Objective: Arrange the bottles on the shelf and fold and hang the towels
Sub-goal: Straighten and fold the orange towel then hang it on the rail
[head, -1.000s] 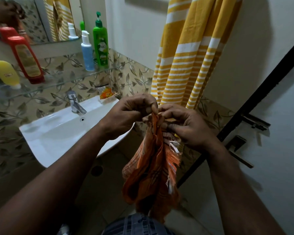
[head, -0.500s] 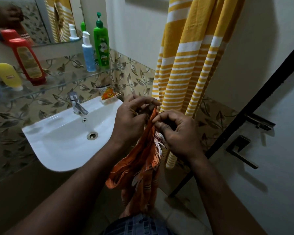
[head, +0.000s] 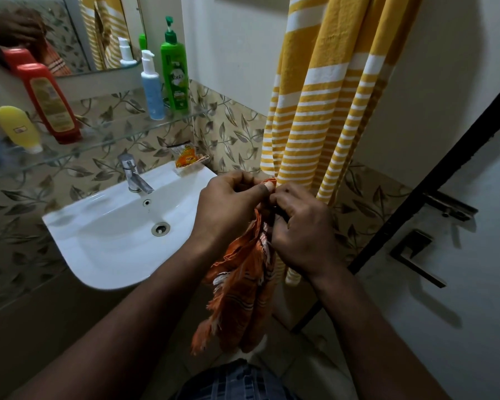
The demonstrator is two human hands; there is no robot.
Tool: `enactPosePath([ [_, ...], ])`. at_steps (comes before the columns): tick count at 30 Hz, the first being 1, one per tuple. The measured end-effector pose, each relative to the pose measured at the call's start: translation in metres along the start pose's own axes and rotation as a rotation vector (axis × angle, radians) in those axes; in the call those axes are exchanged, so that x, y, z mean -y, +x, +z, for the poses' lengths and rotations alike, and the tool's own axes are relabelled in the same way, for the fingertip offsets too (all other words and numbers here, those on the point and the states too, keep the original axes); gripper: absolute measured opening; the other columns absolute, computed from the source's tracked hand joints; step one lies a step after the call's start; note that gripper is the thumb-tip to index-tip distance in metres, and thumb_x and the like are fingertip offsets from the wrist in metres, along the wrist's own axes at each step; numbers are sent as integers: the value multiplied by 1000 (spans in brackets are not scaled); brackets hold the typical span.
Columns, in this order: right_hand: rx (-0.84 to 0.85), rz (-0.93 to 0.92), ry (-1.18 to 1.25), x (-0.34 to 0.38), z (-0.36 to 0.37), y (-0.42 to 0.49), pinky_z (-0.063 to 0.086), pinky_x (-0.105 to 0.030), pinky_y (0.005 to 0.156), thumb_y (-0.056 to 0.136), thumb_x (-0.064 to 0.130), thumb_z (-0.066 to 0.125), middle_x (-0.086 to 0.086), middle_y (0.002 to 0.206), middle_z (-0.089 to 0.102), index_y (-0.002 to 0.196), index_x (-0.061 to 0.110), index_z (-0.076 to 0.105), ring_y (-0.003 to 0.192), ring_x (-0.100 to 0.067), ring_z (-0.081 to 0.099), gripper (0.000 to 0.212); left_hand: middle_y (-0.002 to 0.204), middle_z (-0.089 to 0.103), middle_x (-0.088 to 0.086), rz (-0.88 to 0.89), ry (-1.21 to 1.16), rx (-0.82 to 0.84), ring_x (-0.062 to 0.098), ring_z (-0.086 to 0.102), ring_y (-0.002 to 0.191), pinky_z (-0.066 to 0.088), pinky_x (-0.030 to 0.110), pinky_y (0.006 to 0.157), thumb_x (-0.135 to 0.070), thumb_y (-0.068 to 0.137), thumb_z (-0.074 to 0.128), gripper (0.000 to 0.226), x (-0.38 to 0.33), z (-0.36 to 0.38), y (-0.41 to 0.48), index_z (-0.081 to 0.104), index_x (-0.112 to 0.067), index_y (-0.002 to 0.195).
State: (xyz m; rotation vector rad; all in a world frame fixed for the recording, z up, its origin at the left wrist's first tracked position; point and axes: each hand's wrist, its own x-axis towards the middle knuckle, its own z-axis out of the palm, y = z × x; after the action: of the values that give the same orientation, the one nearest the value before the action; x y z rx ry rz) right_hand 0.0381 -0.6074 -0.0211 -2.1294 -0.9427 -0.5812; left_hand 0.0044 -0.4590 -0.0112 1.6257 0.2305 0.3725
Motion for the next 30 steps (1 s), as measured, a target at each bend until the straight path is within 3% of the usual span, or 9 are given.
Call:
enactPosePath([
  [2,28,5,6,1,1,-1,58,-31,75,83,-7,64,-6,102,68,102,5,75,89,-19,66,25,85,78,7,-15,29,-11,29,77,85,62,60,80,-34,86,75,12,2,-1,4,76,-22,86],
  [5,46,12,33,2,-2,-3,57,-21,82,82,-5,67,-4,106,70,104,7,77,95,-17,68,27,85,77,6,-14,34,-46,29,77,85,63,59,78,-29,90,73,8,3,-3,9,75,-23,85],
  [9,107,12,120,1,-11,-5,60,-37,76,80,1,64,-1,100,70,101,15,80,92,-17,68,30,84,77,6,14,30,-98,29,75,85,63,59,81,-23,93,75,10,-3,-12,15,74,-21,83],
  [13,114,41,213,-1,-27,2,61,-36,77,80,-1,67,3,98,76,101,17,83,92,-10,72,32,90,75,18,-14,-15,0,41,72,83,61,63,79,-12,100,67,7,-7,-12,14,70,-9,94],
  [16,189,49,223,-6,-43,10,62,-27,84,83,-9,75,6,103,79,105,16,83,96,-2,74,33,85,72,15,-61,-115,40,30,69,77,60,50,76,-4,102,60,13,-9,-11,12,66,-6,91],
  [19,324,40,223,-6,-56,14,60,-19,85,80,-18,71,5,103,79,105,13,82,95,2,74,42,86,66,19,-44,-154,128,31,65,78,55,43,74,1,102,55,10,-9,-11,12,62,-1,95],
  [21,372,31,272,-5,-61,17,60,-20,86,80,-19,71,4,103,79,105,12,82,96,1,74,42,88,64,20,-30,-206,205,23,65,75,55,33,68,4,101,53,8,-11,-9,9,60,2,99],
  [26,192,85,310,-5,-64,25,64,-33,80,82,4,86,6,94,78,102,13,74,90,-6,76,25,82,65,9,68,-233,318,20,63,76,55,30,69,-7,96,62,5,-11,-4,4,60,-3,97],
  [30,47,80,306,-3,-61,24,64,-36,73,79,8,89,2,89,76,97,8,68,83,-11,76,28,86,71,15,133,-253,265,30,70,81,59,43,77,-10,94,67,8,-8,-3,2,63,-4,98],
])
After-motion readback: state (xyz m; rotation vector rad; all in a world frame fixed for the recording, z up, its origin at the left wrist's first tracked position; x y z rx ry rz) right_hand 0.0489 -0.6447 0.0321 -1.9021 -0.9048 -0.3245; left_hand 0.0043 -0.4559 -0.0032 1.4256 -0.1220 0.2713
